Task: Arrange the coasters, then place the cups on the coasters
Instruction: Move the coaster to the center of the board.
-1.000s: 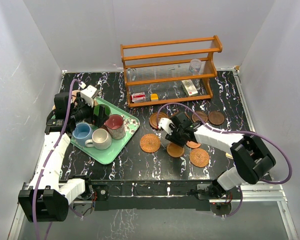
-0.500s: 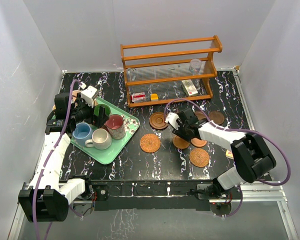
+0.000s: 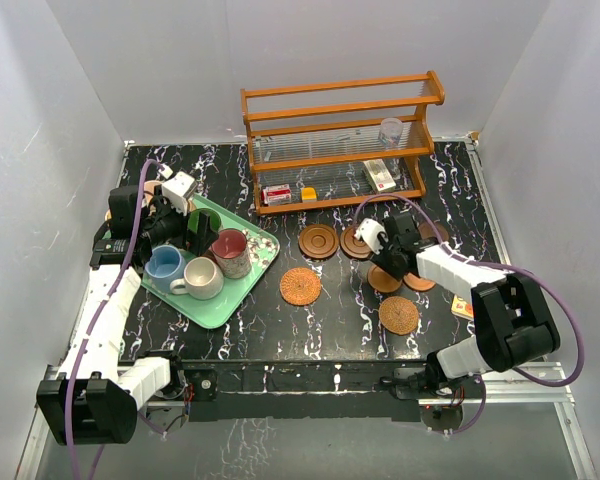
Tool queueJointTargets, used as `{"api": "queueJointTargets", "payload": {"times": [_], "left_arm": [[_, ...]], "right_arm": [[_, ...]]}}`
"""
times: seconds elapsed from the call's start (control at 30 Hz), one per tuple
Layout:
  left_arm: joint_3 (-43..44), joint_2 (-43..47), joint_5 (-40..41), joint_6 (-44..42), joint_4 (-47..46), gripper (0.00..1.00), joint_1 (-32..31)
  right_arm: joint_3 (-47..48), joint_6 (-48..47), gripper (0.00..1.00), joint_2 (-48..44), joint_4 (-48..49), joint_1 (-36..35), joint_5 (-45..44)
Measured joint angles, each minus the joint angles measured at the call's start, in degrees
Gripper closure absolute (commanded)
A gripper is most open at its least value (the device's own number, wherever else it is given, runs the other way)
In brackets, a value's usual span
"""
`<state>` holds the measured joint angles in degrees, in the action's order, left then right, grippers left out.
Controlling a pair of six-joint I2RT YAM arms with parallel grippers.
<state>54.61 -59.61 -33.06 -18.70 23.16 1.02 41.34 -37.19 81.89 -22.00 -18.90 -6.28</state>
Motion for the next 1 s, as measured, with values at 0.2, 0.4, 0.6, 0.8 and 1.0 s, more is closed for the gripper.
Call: {"api": "queueJointTargets", "payload": {"times": [0.2,0.4,0.6,0.8,1.0], "left_arm": [[-0.07,0.22,-0.28,0.00,0.00,0.01,0.00],[-0.33,0.28,-0.46,0.00,0.00,0.01,0.00],[-0.37,0.39,-0.46,-0.17,0.00,0.01,0.04],[-0.37,0.46,-0.46,-0.26,0.00,0.01,0.07],[-0.48,0.46,-0.48,-0.42,-0.02,0.01,0.07]], "right_arm": [[0.00,-1.44,0.62,0.02,0.02,3.69,0.31],[0.00,-2.97,0.62,0.31,0.39,6.84,0.63],[0.15,-4.52,0.62,0.98,1.53,8.90,0.66],[0.46,-5.49,0.62,1.31,1.64,9.70,1.07],[1.27,-6.49,0.61,1.42,-0.04,10.45,3.08]]}}
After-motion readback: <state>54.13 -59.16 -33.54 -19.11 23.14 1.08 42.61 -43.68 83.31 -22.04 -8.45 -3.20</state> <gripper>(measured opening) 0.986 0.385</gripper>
